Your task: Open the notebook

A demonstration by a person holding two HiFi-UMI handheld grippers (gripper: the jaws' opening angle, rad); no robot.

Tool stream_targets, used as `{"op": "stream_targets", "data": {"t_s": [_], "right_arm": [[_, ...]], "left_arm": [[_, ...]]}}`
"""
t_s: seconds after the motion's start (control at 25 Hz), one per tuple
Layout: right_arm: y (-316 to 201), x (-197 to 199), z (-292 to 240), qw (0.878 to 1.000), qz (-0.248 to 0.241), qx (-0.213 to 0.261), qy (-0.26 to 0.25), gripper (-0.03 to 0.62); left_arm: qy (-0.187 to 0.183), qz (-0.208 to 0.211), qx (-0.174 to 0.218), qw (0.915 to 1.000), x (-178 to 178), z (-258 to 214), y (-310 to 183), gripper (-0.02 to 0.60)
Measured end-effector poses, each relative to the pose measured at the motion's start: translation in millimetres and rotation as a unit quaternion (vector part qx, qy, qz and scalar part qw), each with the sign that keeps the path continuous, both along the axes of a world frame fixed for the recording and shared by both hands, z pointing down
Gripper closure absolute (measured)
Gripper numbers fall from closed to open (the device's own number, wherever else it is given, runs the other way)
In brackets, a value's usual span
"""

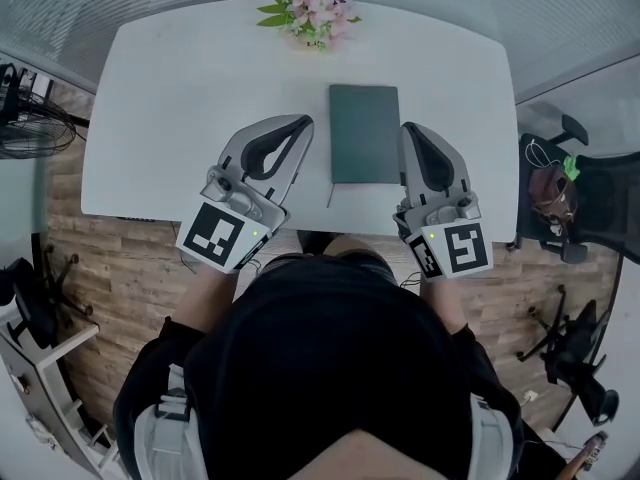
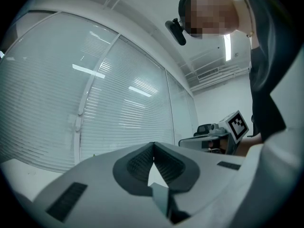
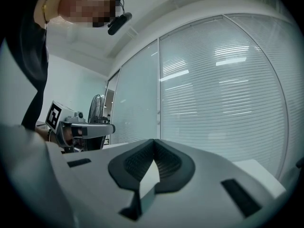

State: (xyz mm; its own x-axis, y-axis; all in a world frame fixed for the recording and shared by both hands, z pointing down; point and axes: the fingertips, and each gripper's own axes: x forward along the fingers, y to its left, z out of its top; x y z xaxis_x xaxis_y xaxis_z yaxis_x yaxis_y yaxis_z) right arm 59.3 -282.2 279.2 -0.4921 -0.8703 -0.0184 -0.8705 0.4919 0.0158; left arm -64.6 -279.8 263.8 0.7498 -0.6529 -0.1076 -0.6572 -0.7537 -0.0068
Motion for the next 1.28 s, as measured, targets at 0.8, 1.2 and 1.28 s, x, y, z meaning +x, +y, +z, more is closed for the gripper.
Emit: {"op": "stream_targets", "data": {"t_s": [0.8,1.2,1.28], "right_arm": [[-22,32,52,0.995,-0.021,-0.097,0.002,0.588],[-39,44,112,0.98,-0.032,-0.195,-0.021,0.499],[-40,43,122,0.976,-0.035,-0.215,-0.021,0.476]], "left_arm": [[-0.011,-0.018,-0.016,0.9997,21,11,-6,0.574],[-0.025,-0.023,-0.019,0.9992,18,21,-2,0.574],[-0.027,-0.025,-0.021,0.9991,15,20,-1,0.574]]}}
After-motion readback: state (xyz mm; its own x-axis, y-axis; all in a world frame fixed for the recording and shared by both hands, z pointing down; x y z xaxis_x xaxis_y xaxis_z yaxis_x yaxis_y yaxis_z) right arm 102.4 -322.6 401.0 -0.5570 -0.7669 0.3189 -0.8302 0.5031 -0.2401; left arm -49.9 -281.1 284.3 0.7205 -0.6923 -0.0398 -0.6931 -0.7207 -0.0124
